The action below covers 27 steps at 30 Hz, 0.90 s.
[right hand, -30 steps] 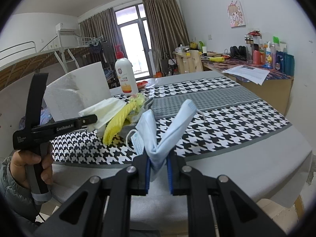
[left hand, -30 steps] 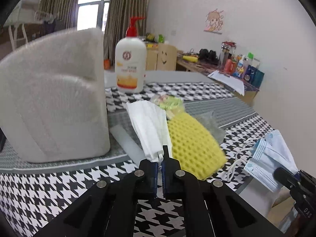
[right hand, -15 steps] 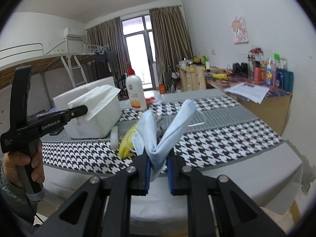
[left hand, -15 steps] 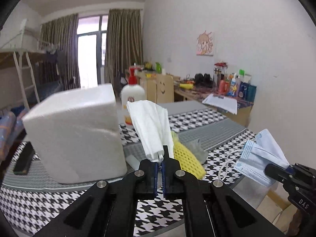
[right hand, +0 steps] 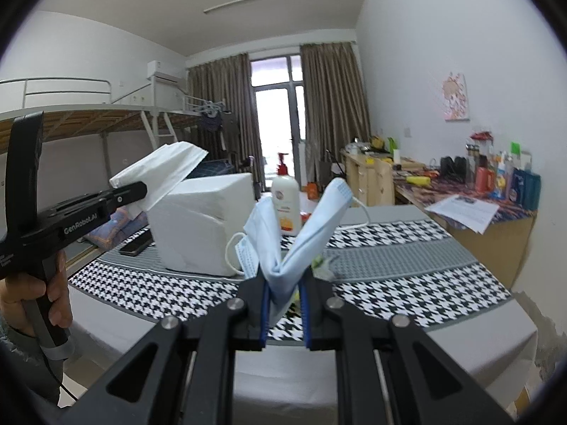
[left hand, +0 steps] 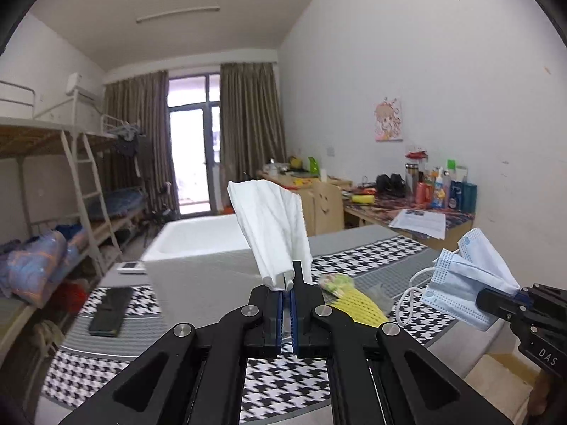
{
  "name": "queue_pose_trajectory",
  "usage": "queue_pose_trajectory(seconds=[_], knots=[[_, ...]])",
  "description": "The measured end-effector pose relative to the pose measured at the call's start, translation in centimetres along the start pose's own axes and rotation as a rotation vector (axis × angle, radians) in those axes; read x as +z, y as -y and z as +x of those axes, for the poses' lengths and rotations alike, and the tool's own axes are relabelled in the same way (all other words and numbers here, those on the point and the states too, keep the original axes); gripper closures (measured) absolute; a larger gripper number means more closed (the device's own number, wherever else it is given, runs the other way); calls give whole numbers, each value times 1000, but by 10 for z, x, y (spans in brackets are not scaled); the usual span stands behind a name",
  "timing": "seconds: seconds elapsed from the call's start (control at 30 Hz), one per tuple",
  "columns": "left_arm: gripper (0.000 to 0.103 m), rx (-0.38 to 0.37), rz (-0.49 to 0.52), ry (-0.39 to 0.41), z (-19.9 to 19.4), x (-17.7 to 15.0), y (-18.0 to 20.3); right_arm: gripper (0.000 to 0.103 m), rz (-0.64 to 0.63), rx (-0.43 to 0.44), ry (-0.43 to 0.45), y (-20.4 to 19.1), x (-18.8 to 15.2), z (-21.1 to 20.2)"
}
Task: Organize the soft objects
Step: 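Carry the tissue and mask up over the white foam box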
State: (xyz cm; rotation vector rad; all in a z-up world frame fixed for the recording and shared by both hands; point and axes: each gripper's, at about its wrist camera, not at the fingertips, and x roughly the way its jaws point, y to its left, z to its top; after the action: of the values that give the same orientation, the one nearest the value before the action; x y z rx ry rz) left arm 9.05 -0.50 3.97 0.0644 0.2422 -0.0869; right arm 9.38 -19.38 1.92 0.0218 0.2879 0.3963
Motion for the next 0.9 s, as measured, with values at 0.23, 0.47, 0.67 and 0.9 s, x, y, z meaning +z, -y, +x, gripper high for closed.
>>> queue_pose_trajectory(seconds=[0.23,0.47,0.67,0.9], knots=[[100,55,-14,19,-20,-3,-18,85,-49,61,23,-22,8,2],[100,128,-18,26,-37,-7,-37,85,-82,131,25,-48,11,9],[100,177,-51,9,-40,-14,-59,85,-107,179,12,-63,15,25],[100,189,-67,-10,-29,-14,-70,86,-121,199,-14,-72,19,42]])
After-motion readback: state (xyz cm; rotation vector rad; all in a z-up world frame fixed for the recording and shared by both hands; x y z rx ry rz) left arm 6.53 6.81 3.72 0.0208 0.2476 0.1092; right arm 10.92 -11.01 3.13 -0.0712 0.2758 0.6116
